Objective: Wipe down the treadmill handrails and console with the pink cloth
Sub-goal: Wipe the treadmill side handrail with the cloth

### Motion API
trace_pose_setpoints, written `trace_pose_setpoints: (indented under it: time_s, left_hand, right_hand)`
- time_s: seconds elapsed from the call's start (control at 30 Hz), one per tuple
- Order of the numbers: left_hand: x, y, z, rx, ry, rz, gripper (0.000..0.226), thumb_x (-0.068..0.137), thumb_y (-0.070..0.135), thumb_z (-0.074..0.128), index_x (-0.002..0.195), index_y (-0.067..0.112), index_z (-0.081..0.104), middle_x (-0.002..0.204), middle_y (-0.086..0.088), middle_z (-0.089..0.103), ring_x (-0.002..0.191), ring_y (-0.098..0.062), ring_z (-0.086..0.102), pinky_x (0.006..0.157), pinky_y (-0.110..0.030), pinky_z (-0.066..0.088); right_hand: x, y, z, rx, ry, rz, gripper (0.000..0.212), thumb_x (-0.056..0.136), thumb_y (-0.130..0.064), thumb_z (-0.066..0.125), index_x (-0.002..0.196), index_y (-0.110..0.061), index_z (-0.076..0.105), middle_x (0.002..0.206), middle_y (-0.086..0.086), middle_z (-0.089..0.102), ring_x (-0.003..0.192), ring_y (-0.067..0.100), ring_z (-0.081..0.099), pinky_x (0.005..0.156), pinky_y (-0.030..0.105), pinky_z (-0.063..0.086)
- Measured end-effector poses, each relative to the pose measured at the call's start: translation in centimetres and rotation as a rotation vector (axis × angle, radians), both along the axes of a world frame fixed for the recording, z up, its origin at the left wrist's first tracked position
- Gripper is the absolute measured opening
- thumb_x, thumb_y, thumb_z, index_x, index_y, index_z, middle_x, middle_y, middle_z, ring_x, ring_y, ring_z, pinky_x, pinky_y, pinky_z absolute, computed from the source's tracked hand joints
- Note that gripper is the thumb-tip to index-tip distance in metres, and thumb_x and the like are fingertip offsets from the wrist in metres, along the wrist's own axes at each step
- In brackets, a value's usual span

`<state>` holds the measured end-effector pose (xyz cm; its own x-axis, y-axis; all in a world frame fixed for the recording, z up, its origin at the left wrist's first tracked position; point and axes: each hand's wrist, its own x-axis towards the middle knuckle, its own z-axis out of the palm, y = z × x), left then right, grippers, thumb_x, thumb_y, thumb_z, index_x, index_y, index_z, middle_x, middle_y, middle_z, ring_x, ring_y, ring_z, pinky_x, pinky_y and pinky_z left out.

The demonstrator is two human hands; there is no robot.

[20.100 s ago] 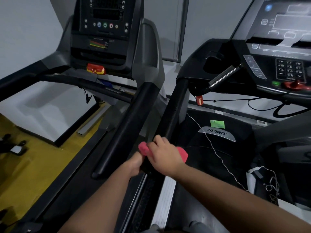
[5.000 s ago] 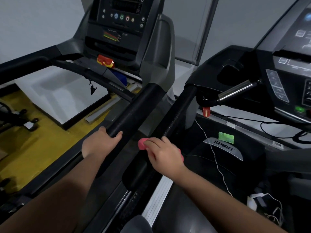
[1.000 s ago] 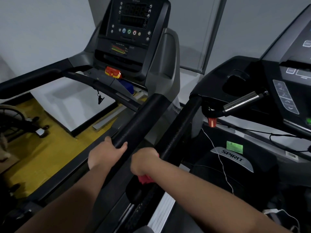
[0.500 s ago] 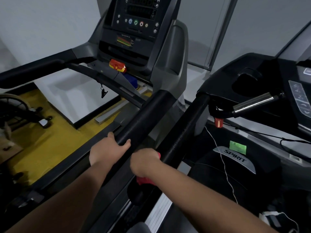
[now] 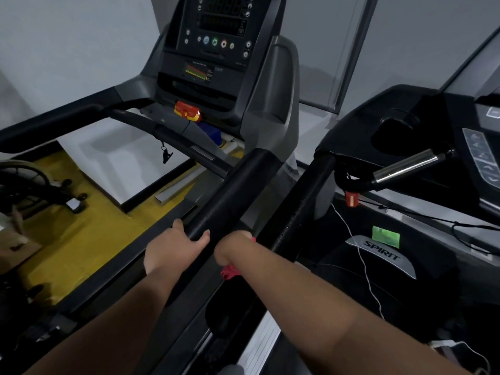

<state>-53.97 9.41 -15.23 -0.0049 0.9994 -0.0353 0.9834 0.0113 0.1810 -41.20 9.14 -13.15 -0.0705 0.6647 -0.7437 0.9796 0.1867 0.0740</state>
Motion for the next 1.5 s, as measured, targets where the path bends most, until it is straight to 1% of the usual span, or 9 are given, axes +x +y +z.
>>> trace_pose_setpoints:
  time_s: [0.2,0.37,0.7,0.8,0.93,1.1,1.23,1.37,1.5]
  left_hand:
    - [0.0,-0.1,0.3,-0.003,-0.003,0.004,0.069,0.081,0.072,0.039,0.118,0.014,0.046,0.082,-0.002,0.061,0.068,-0.021,0.059,0.058,-0.031,0.051]
    - [0.1,-0.3,0.3,0.015,0.006,0.011,0.07,0.082,0.073,0.038,0.118,0.014,0.046,0.078,-0.002,0.06,0.062,-0.019,0.057,0.053,-0.029,0.05]
    - [0.2,-0.4,0.5,0.01,-0.005,0.001,0.072,0.083,0.071,0.039,0.125,0.013,0.044,0.085,-0.003,0.062,0.068,-0.02,0.059,0.054,-0.029,0.05]
    - [0.2,-0.3,0.6,0.015,0.005,0.002,0.07,0.082,0.072,0.039,0.12,0.014,0.046,0.081,-0.002,0.061,0.064,-0.019,0.057,0.052,-0.029,0.049]
    - [0.1,-0.3,0.5,0.018,0.019,-0.002,0.07,0.083,0.072,0.037,0.119,0.013,0.046,0.08,-0.004,0.061,0.063,-0.02,0.055,0.052,-0.028,0.046]
    - [0.0,-0.5,0.4,0.03,0.013,0.01,0.071,0.083,0.072,0.038,0.12,0.013,0.047,0.07,-0.001,0.058,0.055,-0.017,0.054,0.049,-0.028,0.049]
    - [0.0,-0.6,0.5,0.023,0.015,0.004,0.071,0.083,0.071,0.037,0.122,0.012,0.046,0.067,-0.002,0.058,0.054,-0.018,0.055,0.049,-0.029,0.05]
    - [0.1,-0.7,0.5,0.021,0.01,-0.001,0.07,0.084,0.07,0.038,0.12,0.011,0.046,0.065,-0.002,0.059,0.054,-0.018,0.056,0.048,-0.028,0.049]
    - [0.0,-0.7,0.6,0.03,0.022,-0.003,0.068,0.085,0.07,0.038,0.117,0.011,0.047,0.063,-0.002,0.059,0.053,-0.019,0.057,0.046,-0.027,0.048]
  right_hand:
    - [0.1,-4.5,1.3,0.333,0.206,0.004,0.029,0.09,-0.017,0.05,0.115,-0.006,0.06,0.114,0.012,0.062,0.104,0.029,0.06,0.077,0.034,0.047]
    - [3.0,-8.5,0.4,0.662,0.511,0.103,0.037,0.093,-0.022,0.033,0.102,-0.008,0.066,0.102,0.011,0.063,0.092,0.031,0.058,0.078,0.036,0.045]
    - [0.6,-2.5,1.0,0.218,0.16,-0.008,0.029,0.09,-0.021,0.045,0.109,-0.011,0.063,0.103,0.004,0.067,0.083,0.023,0.06,0.063,0.029,0.044]
    - [0.2,-3.3,1.1,0.286,0.122,0.05,0.029,0.091,-0.025,0.042,0.106,-0.012,0.064,0.103,0.002,0.067,0.083,0.022,0.06,0.052,0.027,0.036]
    - [2.7,-6.7,0.3,0.648,0.368,0.116,0.039,0.092,-0.036,0.037,0.112,-0.017,0.065,0.108,0.006,0.063,0.101,0.027,0.058,0.083,0.033,0.042]
    - [6.8,-10.0,-2.7,1.019,0.716,0.218,0.036,0.089,-0.026,0.041,0.119,-0.018,0.06,0.12,-0.001,0.06,0.109,0.017,0.056,0.101,0.034,0.035]
    - [7.0,-12.3,-5.4,1.23,0.74,0.057,0.037,0.091,-0.021,0.043,0.128,-0.018,0.045,0.122,0.003,0.055,0.116,0.023,0.049,0.104,0.039,0.032]
    - [6.2,-13.2,-7.6,1.368,0.802,-0.12,0.027,0.1,-0.028,0.034,0.122,-0.017,0.046,0.118,0.0,0.046,0.106,0.022,0.045,0.097,0.031,0.036]
    - [6.8,-13.8,-8.2,1.312,0.959,-0.417,0.022,0.095,-0.033,0.043,0.113,-0.02,0.041,0.112,-0.003,0.036,0.104,0.012,0.038,0.094,0.021,0.035]
